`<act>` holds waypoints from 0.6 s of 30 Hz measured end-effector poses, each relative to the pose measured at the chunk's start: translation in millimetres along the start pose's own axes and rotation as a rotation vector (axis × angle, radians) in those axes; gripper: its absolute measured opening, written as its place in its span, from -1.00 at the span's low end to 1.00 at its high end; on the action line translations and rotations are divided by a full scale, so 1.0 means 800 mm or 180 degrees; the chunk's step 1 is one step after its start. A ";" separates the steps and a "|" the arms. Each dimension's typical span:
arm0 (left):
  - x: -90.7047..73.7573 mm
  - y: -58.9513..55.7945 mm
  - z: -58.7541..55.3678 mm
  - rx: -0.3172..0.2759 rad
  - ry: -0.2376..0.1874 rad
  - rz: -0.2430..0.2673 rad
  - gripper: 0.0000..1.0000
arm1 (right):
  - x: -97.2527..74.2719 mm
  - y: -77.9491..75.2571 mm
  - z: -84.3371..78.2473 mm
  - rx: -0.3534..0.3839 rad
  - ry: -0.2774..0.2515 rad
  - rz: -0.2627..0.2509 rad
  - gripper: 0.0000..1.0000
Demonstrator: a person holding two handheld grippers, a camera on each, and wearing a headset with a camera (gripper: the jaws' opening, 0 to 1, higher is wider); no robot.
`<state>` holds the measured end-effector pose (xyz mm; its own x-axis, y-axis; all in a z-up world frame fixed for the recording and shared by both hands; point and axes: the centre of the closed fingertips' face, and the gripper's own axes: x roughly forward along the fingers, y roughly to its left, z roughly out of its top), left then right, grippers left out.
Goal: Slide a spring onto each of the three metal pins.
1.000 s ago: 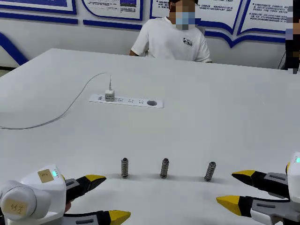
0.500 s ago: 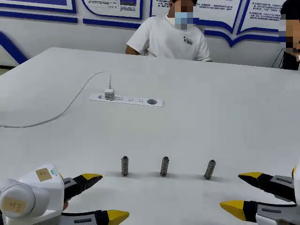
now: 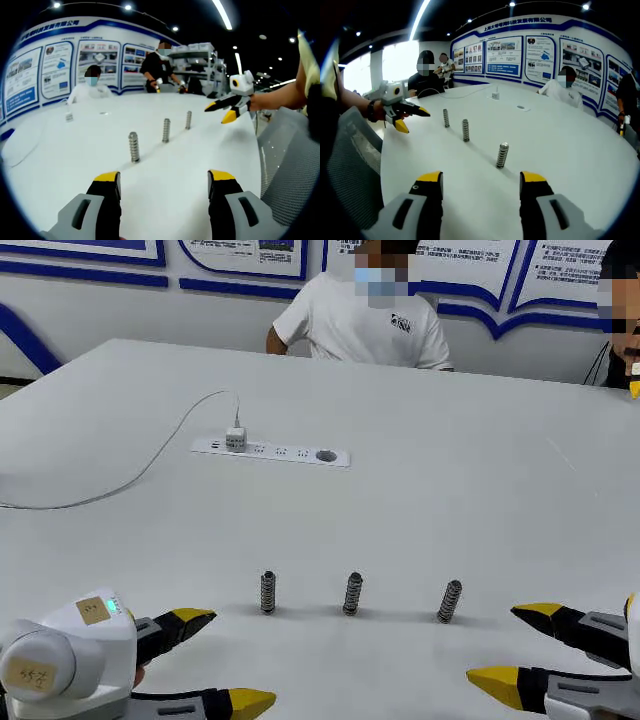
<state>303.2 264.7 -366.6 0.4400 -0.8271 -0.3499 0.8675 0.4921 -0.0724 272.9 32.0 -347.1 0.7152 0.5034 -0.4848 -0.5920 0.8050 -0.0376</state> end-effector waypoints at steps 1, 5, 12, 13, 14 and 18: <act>0.000 0.000 0.000 0.0002 0.0000 0.0000 0.44 | 0.000 0.000 0.000 0.0000 0.0001 -0.0002 0.27; 0.000 0.000 0.000 -0.0007 -0.0004 0.0004 0.46 | 0.000 0.000 0.001 0.0009 -0.0012 -0.0007 0.29; 0.000 -0.001 0.000 -0.0015 -0.0004 0.0003 0.47 | 0.000 0.002 0.002 0.0014 -0.0014 -0.0009 0.30; 0.000 -0.001 0.000 -0.0017 -0.0005 0.0004 0.47 | 0.000 0.001 0.001 0.0015 -0.0014 -0.0009 0.30; 0.000 -0.001 0.000 -0.0017 -0.0006 0.0005 0.48 | 0.000 0.001 0.001 0.0017 -0.0016 -0.0010 0.30; 0.000 -0.001 0.000 -0.0017 -0.0006 0.0006 0.48 | 0.000 0.001 0.001 0.0024 -0.0018 -0.0010 0.30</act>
<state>302.6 264.6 -366.6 0.4419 -0.8267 -0.3484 0.8655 0.4950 -0.0769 272.6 33.3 -346.5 0.7191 0.5026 -0.4799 -0.5871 0.8089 -0.0324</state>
